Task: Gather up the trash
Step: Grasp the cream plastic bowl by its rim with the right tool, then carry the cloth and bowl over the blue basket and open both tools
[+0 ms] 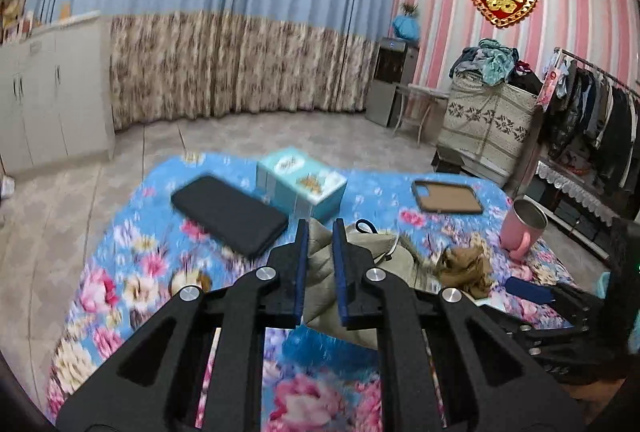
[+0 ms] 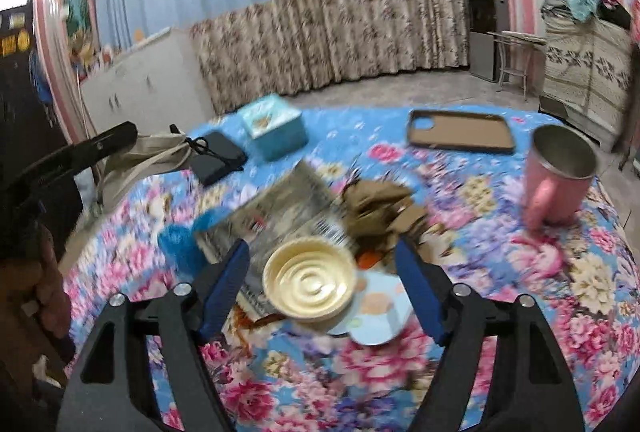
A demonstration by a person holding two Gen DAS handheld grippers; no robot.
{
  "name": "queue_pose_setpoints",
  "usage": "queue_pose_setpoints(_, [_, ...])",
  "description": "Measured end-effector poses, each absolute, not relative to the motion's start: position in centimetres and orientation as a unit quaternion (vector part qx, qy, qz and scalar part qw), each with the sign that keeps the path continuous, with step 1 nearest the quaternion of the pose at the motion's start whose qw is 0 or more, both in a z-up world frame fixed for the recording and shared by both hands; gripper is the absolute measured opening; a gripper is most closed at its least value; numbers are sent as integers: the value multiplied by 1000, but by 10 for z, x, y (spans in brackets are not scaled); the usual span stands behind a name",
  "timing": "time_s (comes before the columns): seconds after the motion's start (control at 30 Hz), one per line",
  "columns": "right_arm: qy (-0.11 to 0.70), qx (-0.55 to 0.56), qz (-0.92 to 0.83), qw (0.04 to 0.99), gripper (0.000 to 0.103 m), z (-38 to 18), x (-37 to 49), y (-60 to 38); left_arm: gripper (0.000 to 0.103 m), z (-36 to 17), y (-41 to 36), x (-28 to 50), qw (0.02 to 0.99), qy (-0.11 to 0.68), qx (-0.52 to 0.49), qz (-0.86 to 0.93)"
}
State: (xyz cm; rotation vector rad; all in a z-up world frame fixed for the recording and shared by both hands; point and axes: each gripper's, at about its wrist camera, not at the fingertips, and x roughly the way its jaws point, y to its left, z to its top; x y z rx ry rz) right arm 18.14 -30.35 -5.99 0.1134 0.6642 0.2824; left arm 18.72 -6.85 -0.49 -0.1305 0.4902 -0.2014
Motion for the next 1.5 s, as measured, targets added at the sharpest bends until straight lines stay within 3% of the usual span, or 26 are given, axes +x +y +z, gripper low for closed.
queue_pose_setpoints(0.3, [387,59,121,912,72,-91,208,-290,11,-14,-49,186,961,252,-69,-90])
queue_pose_setpoints(0.37, [383,61,127,913,61,-89,206,-289,11,-13,-50,186,961,252,-69,-93])
queue_pose_setpoints(0.4, [382,63,131,912,61,-89,205,-289,11,-13,-51,185,961,250,-68,-94])
queue_pose_setpoints(1.13, [215,61,95,970,61,15,133,-321,11,51,-90,123,981,151,-40,-112])
queue_pose_setpoints(1.5, [200,97,100,970,61,26,123,-340,11,67,-108,117,978,159,-54,-124])
